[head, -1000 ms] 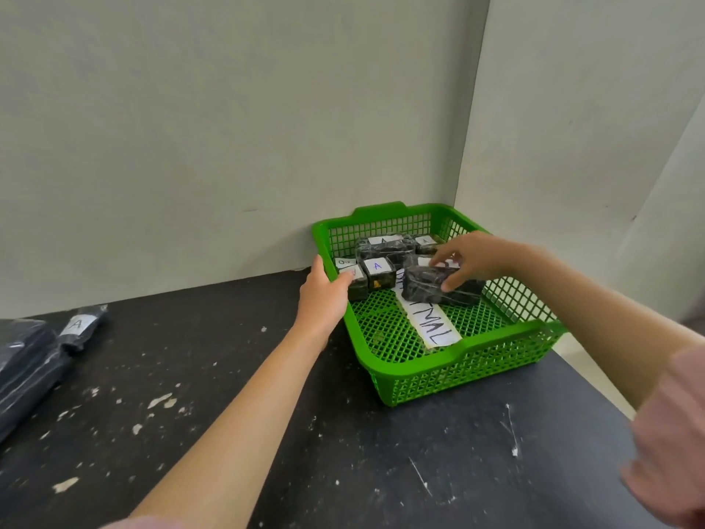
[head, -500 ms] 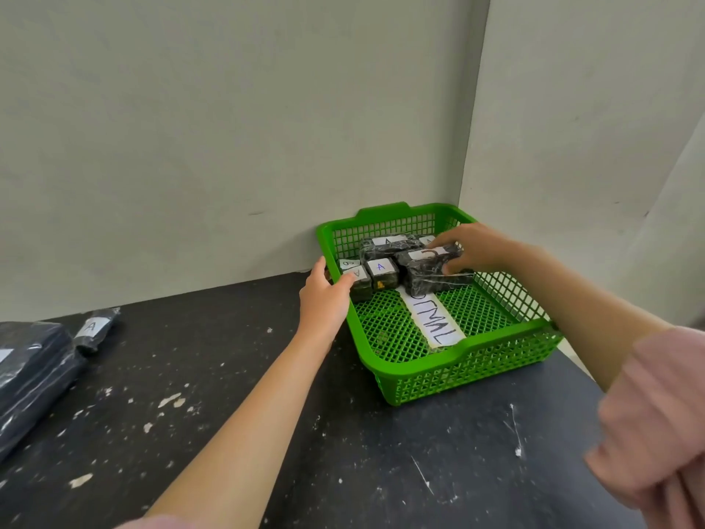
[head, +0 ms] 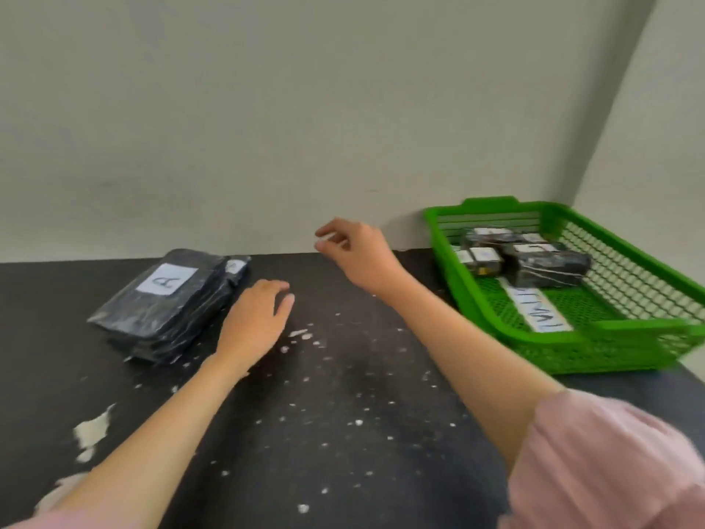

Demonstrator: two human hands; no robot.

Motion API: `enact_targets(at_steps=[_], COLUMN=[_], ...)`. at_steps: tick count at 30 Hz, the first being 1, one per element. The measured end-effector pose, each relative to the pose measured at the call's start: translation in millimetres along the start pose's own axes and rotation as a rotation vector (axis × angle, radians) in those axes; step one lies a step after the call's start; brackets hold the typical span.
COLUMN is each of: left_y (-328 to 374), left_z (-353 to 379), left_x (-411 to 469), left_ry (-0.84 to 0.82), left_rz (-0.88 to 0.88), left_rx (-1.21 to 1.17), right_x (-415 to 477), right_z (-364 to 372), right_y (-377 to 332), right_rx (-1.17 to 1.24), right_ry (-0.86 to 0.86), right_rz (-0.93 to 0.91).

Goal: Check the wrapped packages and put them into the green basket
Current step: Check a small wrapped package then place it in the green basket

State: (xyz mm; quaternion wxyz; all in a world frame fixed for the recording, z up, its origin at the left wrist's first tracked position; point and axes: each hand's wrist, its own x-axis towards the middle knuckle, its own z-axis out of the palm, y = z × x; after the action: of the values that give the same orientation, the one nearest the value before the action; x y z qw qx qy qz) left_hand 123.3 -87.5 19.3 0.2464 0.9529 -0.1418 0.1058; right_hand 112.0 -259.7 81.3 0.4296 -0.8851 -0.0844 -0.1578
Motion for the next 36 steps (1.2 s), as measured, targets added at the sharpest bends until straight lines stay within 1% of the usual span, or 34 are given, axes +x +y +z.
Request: enact_targets(at_steps=[2,4,5,6,10,12,14,16,20,25,27,29,33,35,36], left_y=[-39,-65,-74,-81,-96,-98,-100,-100,-99,-97,-94,-92,-86,-79,-72], left_z=[-9,-14,-16,-18,-18,-16,-13,-12,-12,-15,-16,-18,-20,-18,-17], left_x=[-19,-34,-38,-39,-32,-30,-29,-30,-31,-32,-32,-32,-37,-44,-49], left_ry=[-0.086,-0.138,-0.148,-0.16,-0.16,-0.142,-0.131,-0.121,-0.117,-0.125,-0.129,-0.131,-0.129,-0.087,-0.068], left_rz=[0.054,0.095,0.111,0.113,0.087,0.088,0.089,0.094,0.094,0.088,0.089,0.086,0.069,0.035,0.003], left_rx=[0.182,0.184,0.151,0.113,0.0,-0.008,-0.005,-0.003,0.015,0.014,0.013,0.014,0.015,-0.063,-0.161], right_x=[13,25,32,41,85,107,123,133,135,102,74,39,-34,-62,-74], right_z=[52,94,111,127,171,185,194,196,184,138,118,104,89,87,87], right_y=[10,20,23,25,23,24,26,28,39,49,49,45,31,24,20], right_rx=[0.079,0.123,0.128,0.116,-0.018,-0.115,-0.244,-0.312,-0.206,-0.12,-0.181,-0.245,-0.191,-0.202,-0.204], right_ry=[-0.047,-0.084,-0.111,-0.141,-0.222,-0.279,-0.369,-0.403,-0.392,-0.461,-0.446,-0.389,-0.181,-0.084,-0.039], right_rz=[0.132,0.222,0.233,0.21,0.009,-0.027,-0.03,-0.035,-0.014,0.063,0.08,0.06,0.045,0.025,0.014])
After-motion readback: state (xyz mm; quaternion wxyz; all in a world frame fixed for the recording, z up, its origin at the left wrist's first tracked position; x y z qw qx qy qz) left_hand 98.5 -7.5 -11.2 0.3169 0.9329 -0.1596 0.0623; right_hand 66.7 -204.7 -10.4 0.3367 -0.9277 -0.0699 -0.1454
